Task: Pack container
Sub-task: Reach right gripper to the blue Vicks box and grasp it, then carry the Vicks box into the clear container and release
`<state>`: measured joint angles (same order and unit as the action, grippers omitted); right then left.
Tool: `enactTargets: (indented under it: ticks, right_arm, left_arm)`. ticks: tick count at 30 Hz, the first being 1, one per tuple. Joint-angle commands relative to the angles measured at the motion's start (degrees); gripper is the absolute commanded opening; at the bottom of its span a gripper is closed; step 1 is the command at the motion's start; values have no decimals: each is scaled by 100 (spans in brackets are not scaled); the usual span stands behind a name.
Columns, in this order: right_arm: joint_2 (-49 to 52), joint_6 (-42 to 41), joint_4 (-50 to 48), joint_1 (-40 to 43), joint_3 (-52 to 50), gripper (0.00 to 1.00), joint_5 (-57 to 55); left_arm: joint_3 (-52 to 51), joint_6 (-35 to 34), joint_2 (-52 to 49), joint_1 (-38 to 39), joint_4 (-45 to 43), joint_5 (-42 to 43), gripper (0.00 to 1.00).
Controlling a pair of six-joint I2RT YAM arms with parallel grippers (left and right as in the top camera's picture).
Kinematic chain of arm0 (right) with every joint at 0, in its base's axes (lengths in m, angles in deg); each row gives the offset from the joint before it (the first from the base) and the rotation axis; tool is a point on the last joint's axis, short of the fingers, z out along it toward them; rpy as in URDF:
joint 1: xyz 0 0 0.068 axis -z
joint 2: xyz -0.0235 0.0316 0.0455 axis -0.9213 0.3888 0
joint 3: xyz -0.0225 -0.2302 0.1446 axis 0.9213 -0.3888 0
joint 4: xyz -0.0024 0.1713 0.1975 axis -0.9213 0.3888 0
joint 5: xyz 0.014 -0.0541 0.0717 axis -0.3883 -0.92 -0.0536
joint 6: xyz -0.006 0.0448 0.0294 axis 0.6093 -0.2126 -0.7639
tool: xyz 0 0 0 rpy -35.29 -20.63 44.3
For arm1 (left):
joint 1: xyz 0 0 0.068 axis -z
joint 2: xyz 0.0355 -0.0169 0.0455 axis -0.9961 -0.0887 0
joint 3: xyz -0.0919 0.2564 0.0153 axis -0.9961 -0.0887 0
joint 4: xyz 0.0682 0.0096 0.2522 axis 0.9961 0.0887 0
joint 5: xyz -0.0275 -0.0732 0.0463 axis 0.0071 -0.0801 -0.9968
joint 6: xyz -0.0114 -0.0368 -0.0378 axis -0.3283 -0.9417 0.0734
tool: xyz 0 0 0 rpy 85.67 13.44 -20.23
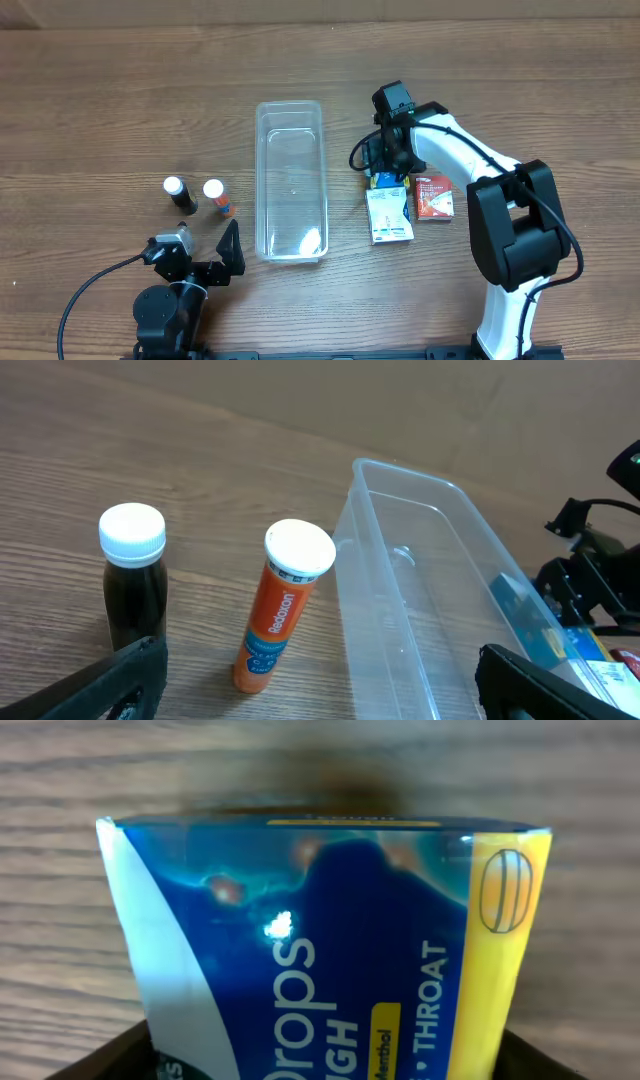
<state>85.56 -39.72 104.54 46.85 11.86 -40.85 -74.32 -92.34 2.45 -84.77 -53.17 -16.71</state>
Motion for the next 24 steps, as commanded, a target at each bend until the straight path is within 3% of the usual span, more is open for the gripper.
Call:
enactTargets:
  ticks: [1, 7, 13, 24]
  right_arm:
    - [26, -203, 400, -4, 442, 73, -216]
    - [-651, -433, 1209, -330, 1338, 72, -212]
    - [-1401, -1281, 970, -997, 1589, 72, -214]
    - [-789, -2341, 79, -2164, 1578, 72, -584]
  left_arm:
    - [-20, -52, 59, 26, -4, 42, 100]
    - [-20, -52, 59, 26, -4, 42, 100]
    - [-20, -52, 59, 26, -4, 42, 100]
    - [-20, -52, 59, 26, -4, 42, 100]
